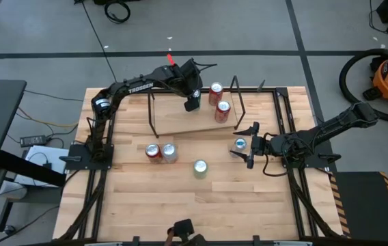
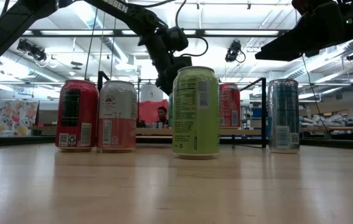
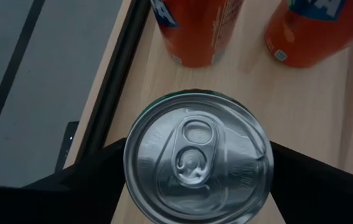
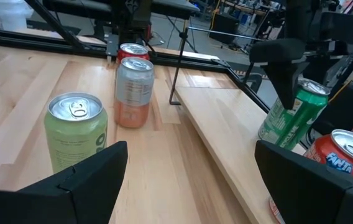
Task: Place canned beverage on shelf
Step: Put the green soda can on the shelf
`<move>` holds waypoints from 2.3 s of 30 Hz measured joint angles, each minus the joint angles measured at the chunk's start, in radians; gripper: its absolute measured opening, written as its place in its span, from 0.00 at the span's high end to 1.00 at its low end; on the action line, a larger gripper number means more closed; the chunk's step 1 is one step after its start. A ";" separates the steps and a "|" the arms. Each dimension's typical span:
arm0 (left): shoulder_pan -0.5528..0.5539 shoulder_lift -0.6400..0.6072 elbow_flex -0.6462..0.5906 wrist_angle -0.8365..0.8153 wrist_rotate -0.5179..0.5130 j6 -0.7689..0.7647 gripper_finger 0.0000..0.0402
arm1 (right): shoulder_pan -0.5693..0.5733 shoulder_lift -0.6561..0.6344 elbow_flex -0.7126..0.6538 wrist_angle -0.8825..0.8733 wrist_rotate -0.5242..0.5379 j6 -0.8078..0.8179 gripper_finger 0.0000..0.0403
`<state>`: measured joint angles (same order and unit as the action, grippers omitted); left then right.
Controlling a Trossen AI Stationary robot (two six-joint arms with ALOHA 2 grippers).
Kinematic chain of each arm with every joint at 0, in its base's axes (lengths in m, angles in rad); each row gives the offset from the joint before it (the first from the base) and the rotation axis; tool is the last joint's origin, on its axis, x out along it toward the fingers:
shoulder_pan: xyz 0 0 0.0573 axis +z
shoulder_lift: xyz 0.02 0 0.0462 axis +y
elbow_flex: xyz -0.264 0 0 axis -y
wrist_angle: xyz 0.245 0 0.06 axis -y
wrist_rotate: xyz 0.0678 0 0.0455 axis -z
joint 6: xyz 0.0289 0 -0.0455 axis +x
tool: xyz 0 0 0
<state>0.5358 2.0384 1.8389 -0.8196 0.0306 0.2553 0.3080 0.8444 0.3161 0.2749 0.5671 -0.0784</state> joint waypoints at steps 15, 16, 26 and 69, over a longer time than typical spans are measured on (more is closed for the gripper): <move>-0.012 -0.009 -0.001 -0.001 -0.011 0.000 0.02 | 0.000 0.000 0.000 0.000 0.000 0.000 0.10; -0.013 -0.010 -0.001 0.000 -0.013 0.001 0.01 | 0.000 0.000 0.000 0.000 -0.001 0.000 0.10; -0.026 -0.010 0.063 -0.055 -0.064 0.028 0.01 | 0.000 0.000 0.000 0.000 -0.003 0.004 0.10; -0.103 -0.223 0.023 -0.298 -0.135 -0.053 0.01 | 0.018 0.000 0.000 -0.035 -0.011 0.049 0.10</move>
<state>0.4330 1.8153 1.8616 -1.1171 -0.1047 0.2018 0.3256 0.8444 0.3157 0.2402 0.5564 -0.0292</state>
